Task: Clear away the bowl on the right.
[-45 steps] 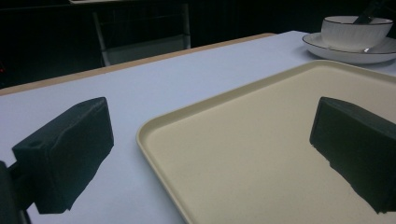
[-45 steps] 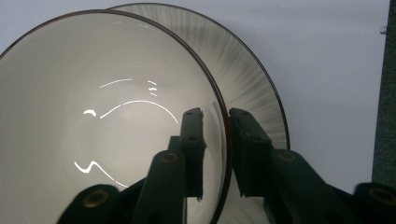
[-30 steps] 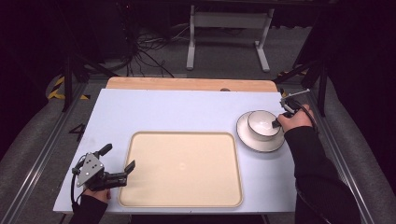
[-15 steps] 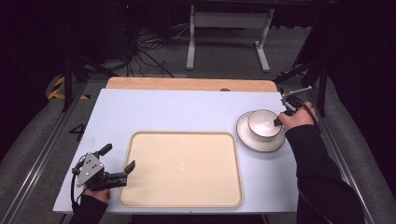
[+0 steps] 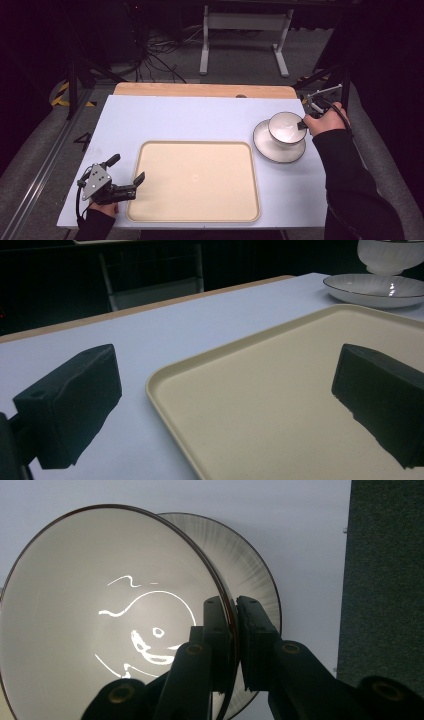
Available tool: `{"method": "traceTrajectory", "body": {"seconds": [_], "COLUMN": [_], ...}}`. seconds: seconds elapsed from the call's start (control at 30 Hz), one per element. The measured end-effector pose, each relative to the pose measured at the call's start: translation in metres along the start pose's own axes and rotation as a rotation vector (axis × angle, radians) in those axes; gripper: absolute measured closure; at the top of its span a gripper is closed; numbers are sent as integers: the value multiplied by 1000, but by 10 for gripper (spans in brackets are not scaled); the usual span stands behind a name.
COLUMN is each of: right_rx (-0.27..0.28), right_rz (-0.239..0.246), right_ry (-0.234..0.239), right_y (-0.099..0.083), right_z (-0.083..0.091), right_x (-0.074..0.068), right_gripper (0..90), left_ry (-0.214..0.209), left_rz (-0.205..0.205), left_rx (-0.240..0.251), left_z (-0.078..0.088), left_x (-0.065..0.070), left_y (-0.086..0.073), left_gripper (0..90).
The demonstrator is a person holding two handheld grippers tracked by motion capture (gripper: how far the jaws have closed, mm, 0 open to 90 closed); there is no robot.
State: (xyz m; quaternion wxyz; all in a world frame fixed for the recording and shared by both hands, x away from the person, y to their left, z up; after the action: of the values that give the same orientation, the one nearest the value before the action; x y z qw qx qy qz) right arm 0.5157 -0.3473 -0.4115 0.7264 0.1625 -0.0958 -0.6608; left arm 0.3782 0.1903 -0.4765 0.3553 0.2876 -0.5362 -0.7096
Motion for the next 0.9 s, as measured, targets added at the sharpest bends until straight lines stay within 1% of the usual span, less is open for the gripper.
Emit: {"method": "traceTrajectory", "body": {"seconds": [0.07, 0.2, 0.27, 0.43, 0.53, 0.6, 0.73, 0.9], "right_rx": [0, 5, 10, 3, 5, 6, 8, 4], "right_rz": [2, 7, 2, 7, 1, 12, 24, 48], "right_ry": [-1, 11, 16, 15, 34, 37, 37, 56], "right_y": [0, 1, 1, 1, 3, 3, 3, 1], "right_z": [5, 14, 17, 24, 31, 36, 39, 40], "right_x": [-1, -4, -6, -10, -14, -18, -22, -32], "right_gripper": [837, 836, 836, 834, 834, 834, 834, 833], "left_ry": [0, 0, 0, 0, 0, 0, 0, 1], "left_rz": [0, 2, 0, 1, -1, -1, 0, 2], "left_rx": [0, 1, 0, 2, 0, 0, 0, 1], "left_z": [0, 0, 0, 0, 0, 0, 0, 0], "left_x": [0, 0, 0, 0, 0, 0, 0, 0], "left_y": [0, 0, 0, 0, 0, 0, 0, 0], "left_gripper": [1, 1, 2, 1, 1, 2, 1, 1]}}
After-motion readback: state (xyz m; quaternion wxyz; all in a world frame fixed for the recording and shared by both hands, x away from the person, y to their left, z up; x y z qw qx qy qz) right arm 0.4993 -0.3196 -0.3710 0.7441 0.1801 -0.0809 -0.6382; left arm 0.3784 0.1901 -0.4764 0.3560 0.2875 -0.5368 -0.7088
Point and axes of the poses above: each handheld gripper's, and its own axes: z roughly backward along the jaws, y roughly out of its top, x roughly to its right, the point moved 9 cm from there along -z, roughly forward along the jaws, and after that the axes turned 3 degrees about -x, right-handed, at the moved point
